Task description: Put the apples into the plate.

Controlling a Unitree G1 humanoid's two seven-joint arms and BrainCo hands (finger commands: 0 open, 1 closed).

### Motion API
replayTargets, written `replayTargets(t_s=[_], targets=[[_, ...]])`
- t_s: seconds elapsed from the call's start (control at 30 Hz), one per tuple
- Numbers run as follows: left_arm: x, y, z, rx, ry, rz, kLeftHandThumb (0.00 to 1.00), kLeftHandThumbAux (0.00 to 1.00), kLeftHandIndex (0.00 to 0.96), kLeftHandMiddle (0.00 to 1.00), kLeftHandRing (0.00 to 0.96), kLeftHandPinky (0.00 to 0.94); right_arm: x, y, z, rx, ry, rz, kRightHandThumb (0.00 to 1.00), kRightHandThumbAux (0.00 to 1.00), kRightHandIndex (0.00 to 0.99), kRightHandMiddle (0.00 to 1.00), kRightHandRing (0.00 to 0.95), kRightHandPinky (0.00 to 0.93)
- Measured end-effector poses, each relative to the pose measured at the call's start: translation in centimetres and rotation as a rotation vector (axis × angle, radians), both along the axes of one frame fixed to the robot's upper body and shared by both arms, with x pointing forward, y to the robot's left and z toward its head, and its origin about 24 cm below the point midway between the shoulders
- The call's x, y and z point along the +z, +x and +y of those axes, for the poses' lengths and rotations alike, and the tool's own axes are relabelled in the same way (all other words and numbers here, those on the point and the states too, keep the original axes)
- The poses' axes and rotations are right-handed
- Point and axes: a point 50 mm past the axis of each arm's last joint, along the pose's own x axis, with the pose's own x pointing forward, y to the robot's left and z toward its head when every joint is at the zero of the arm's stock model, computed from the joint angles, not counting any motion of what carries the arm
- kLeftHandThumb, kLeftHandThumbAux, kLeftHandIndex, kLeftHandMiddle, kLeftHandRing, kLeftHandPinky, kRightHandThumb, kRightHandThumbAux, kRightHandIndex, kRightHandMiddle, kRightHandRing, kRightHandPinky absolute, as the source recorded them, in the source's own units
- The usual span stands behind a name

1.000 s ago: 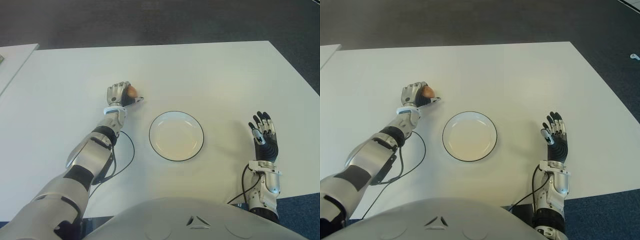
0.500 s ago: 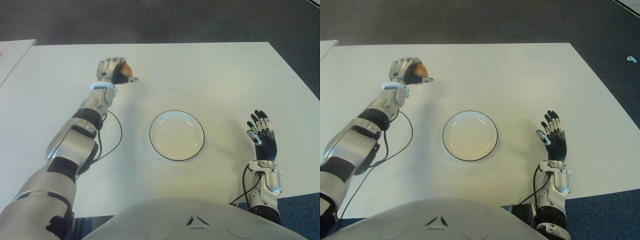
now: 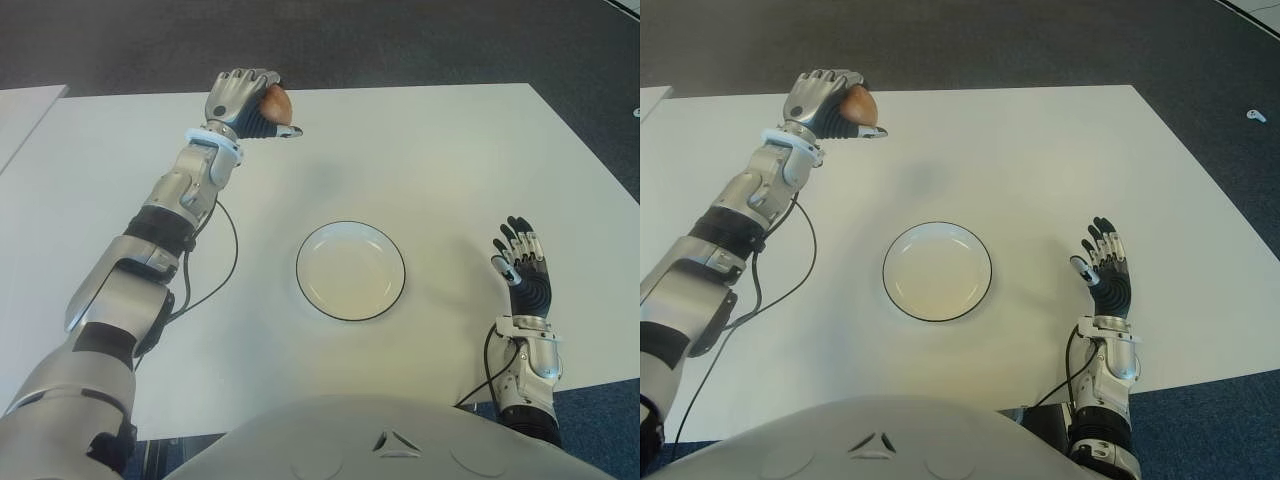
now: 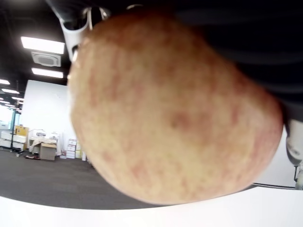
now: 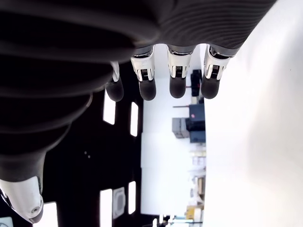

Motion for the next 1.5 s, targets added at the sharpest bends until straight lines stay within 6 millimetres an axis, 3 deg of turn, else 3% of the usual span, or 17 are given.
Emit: replayTargets(t_s=[0.4,0.73,1.07,1.3,1.5], targets=[[1.1,-2.6,-0.2,-0.031,0.006,0.017,0.856,0.667,0.404,0.529,0.838,0.788,-0.4,0.0,-0.2,-0.041,0.001,0.028,0.139,0.598,0.057,0.018,0.0,0.001],[1.1,-5.9,-5.3,-0.19,-0.017,0.038,0.858,0.665,0.408,0.53,0.839,0.715,-0.4,0.3,0.0,-0.029,-0.013,0.034,0.134,0.572,0.049,0.025,0.0,0.0],[-0.2,-8.3,-7.6,-0.301,-0.021,0.072,0.86,0.663,0.41,0.537,0.818,0.552,-0.2,0.8,0.2,-0.014,-0.031,0.032,0.14,0.532,0.075,0.051,0.009,0.0],[-1.9,-10.6,-8.1,-0.374,-0.037,0.144,0.859,0.663,0.406,0.535,0.819,0.733,-0.3,1.8,0.9,0.002,-0.021,0.027,0.148,0.525,0.078,0.057,0.012,0.0],[-2.8,-12.3,-9.0,-0.412,-0.028,0.193,0.858,0.664,0.405,0.536,0.827,0.786,-0.1,2.8,2.2,0.037,0.005,0.002,0.158,0.52,0.083,0.056,0.009,0.0]])
